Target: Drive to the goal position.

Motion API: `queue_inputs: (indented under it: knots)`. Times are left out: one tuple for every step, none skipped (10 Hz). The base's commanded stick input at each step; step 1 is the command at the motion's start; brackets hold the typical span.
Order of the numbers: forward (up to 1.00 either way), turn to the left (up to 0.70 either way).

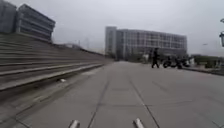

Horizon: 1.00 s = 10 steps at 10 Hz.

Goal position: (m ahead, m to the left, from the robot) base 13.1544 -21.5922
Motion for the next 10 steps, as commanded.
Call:
queue_inputs:
  knots:
    - [0.85,0.0]
    - [0.85,0.0]
    - [0.85,0.0]
    - [0.85,0.0]
    - [0.85,-0.09]
    - [0.85,-0.33]
    - [0.85,-0.34]
    - [0.85,-0.34]
    - [0.85,-0.34]
    - [0.85,-0.34]
